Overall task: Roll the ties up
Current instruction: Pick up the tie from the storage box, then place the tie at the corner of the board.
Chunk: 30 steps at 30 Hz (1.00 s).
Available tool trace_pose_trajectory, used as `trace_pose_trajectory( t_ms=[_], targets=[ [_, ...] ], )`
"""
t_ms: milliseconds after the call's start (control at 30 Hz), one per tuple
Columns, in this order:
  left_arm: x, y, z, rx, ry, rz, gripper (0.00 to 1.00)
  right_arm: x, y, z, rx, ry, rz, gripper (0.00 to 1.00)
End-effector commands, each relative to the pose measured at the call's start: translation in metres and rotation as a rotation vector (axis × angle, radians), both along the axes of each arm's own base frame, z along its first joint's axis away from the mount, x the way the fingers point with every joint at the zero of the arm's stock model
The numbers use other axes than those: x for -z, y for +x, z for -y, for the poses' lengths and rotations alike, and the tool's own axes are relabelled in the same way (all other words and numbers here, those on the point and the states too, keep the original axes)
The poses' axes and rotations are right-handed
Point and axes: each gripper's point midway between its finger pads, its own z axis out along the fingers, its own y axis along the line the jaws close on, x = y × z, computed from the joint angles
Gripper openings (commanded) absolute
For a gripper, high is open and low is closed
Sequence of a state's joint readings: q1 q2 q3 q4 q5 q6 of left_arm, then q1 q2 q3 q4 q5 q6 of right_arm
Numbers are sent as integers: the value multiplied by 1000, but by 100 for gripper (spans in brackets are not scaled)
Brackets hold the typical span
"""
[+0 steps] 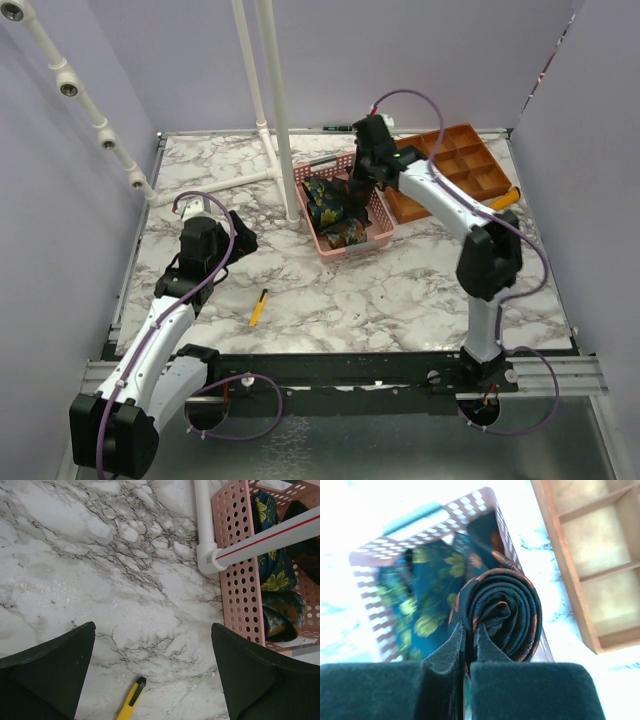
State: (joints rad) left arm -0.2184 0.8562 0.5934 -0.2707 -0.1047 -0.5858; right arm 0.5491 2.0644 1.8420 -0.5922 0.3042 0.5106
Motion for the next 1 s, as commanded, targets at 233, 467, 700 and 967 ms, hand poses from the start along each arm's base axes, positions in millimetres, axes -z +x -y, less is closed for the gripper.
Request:
trace_pose_trajectory(
  t_ms=[233,467,700,967],
  targets=[
    [-39,-1,27,132,-84,99,99,-255,-201,28,-546,380,536,1],
    [-80,-32,95,425,-262,177,99,-174,-282,58,-638,389,416,1],
    [-97,-61,105,442,-326,240,99,-82,-273,93,-384,276,244,1],
    [-89,-70,90,384,-301,228,99,-74,-266,66,-333,-5,281,0]
  ],
)
